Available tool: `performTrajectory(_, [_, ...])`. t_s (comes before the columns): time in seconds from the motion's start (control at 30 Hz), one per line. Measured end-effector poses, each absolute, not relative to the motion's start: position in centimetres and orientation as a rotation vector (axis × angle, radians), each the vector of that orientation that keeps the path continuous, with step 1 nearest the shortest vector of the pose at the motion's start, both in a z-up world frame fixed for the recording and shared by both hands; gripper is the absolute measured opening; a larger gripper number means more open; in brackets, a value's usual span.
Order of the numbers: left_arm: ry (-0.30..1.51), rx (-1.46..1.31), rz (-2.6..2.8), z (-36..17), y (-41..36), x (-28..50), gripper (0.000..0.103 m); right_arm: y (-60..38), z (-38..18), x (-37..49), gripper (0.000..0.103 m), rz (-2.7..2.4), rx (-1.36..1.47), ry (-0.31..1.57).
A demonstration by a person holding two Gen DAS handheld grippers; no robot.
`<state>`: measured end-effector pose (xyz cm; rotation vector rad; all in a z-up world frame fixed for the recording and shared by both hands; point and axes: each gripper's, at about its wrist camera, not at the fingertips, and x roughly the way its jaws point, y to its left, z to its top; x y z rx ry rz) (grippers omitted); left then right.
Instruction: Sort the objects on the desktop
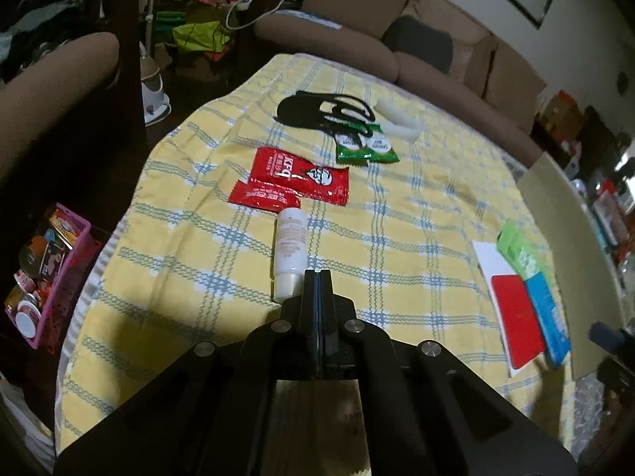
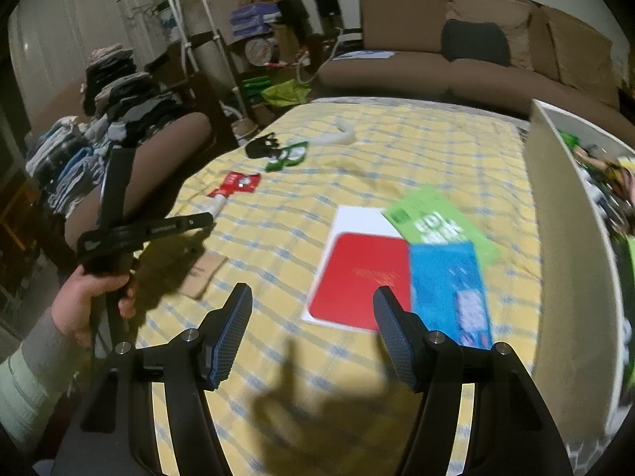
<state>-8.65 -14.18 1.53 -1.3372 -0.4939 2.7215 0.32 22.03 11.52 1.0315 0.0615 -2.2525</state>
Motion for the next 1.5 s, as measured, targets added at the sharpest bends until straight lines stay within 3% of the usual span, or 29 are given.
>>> performTrajectory(0.07, [-0.484,-1.311,2.731,2.0,-14.2,-8.8,0.0,20.3,11.8,-0.8,0.066,-2.226,1.027,0.067])
performTrajectory(0.1, [-0.467,-1.282,2.755,2.4,-14.2,-8.8,0.007,19.4,11.9,-1.4,0.066,-2.206,1.03,0.054])
performTrajectory(0.2, [-0.441,-1.242,2.768,3.1,-14.0,-9.5,0.048,17.8,12.0,-3.5,0.066,-2.161,1.056,-0.018])
performTrajectory(0.27, [-0.414,-1.298,2.754,2.7,-13.8,-10.7,0.044,17.0,12.0,-4.6,0.066,-2.158,1.072,-0.049])
performTrajectory(0.33, [-0.39,-1.365,2.745,1.9,-13.6,-11.6,0.02,16.2,11.9,-5.5,0.066,-2.157,1.093,-0.055])
performTrajectory(0.37, [-0.364,-1.37,2.745,1.7,-13.4,-11.9,0.017,15.8,11.9,-5.7,0.066,-2.155,1.099,-0.055])
performTrajectory(0.93, [-0.224,-1.372,2.712,0.6,-12.6,-11.6,0.018,12.5,9.0,-8.2,0.066,-2.126,1.18,-0.034])
performTrajectory(1.0, [-0.209,-1.358,2.716,0.6,-12.3,-11.6,0.023,12.6,8.8,-8.2,0.066,-2.123,1.189,-0.038])
performTrajectory(1.03, [-0.197,-1.36,2.724,0.6,-12.2,-11.6,0.017,12.7,8.8,-8.2,0.066,-2.124,1.192,-0.038])
performTrajectory(1.5, [-0.448,-1.231,2.776,4.7,-18.2,-4.7,0.017,5.1,7.4,-12.7,0.066,-2.052,1.186,0.055])
